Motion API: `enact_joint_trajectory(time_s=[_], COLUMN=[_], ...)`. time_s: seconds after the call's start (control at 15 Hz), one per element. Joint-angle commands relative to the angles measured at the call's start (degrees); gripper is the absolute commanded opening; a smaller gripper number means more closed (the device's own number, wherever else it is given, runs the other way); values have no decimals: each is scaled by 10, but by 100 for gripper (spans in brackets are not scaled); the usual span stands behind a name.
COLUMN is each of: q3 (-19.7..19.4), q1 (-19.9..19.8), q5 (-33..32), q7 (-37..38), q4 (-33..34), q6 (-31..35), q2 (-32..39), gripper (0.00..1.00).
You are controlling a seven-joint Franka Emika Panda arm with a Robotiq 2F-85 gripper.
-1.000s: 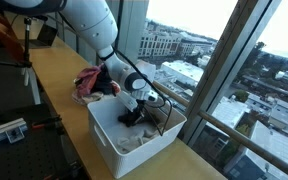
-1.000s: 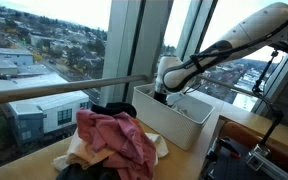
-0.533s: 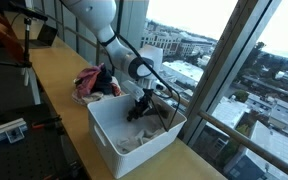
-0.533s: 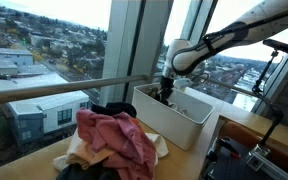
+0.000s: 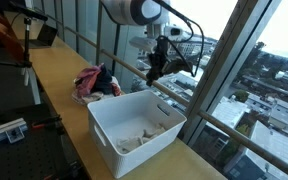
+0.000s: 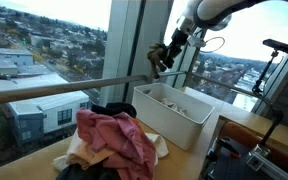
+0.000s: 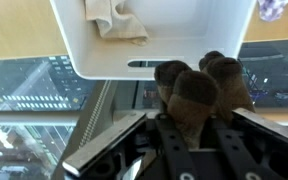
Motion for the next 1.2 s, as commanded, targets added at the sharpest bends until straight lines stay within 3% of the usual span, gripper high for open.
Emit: enact_joint_trajectory(time_s=[0.0, 0.33, 1.13], q3=[25, 78, 96], q1=[43, 106, 130], q5=[-24, -41, -63], q7=[6, 52, 64], q4=[-38, -69, -181], q6=[-13, -57, -65], q2=[-79, -96, -88], gripper=[4, 4, 4])
